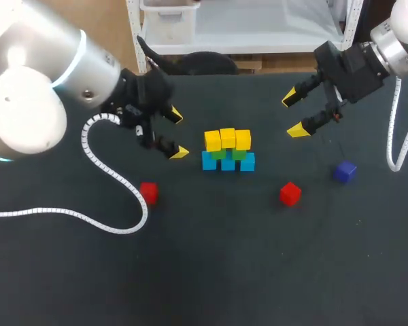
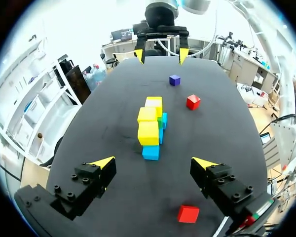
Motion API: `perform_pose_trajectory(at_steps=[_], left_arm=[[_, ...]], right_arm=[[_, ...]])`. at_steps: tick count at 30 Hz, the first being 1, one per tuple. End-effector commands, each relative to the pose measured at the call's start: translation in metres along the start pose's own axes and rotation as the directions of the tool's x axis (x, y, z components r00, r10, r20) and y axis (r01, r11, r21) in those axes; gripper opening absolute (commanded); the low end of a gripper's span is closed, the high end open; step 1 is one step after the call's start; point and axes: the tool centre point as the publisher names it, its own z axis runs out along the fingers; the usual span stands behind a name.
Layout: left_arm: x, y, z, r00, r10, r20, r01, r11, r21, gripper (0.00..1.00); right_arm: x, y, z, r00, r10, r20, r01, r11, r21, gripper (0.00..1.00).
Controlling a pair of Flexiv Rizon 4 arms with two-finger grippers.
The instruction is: Place the blue cubes, place green cubes on the blue cubes, place the yellow cubes on the green cubes, then place the red cubes on the yellow cubes, and place purple cube on the red cubes.
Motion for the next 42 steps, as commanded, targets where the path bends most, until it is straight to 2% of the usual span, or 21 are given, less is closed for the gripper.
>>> perform_pose_trajectory(at_steps=[1,3,8,21,26,35,42], left_arm=[[0.004,-0.005,-0.004,1.0,0.008,0.021,-0.008,1.0,0.0,1.0],[0.004,-0.006,-0.005,1.0,0.01,-0.007,-0.01,1.0,0.019,1.0],[-0.004,-0.011,-0.011,0.984,0.025,-0.176,-0.008,0.995,0.097,1.0],[-0.004,-0.011,-0.011,0.984,0.025,-0.176,-0.008,0.995,0.097,1.0],[-0.008,-0.018,-0.014,0.973,0.046,-0.227,-0.028,0.996,0.082,1.0],[0.014,-0.039,-0.023,0.955,0.014,-0.297,0.022,0.993,0.118,1.0],[0.039,-0.055,-0.032,0.956,0.005,-0.292,0.032,0.992,0.123,1.0]], right_arm=[[0.0,0.0,0.0,1.0,-0.001,0.001,0.001,1.0,0.0,1.0],[0.0,0.0,0.0,1.0,-0.001,0.001,0.001,1.0,0.0,1.0],[0.0,0.0,0.0,1.0,-0.001,0.001,0.001,1.0,0.0,1.0],[0.0,0.0,0.0,1.0,-0.001,0.001,0.001,1.0,0.0,1.0],[0.0,0.0,0.0,1.0,-0.001,0.001,0.001,1.0,0.0,1.0],[0.0,0.0,0.0,1.0,-0.001,0.001,0.001,1.0,0.0,1.0],[0.0,0.0,0.0,1.0,-0.001,0.001,0.001,1.0,0.0,1.0]])
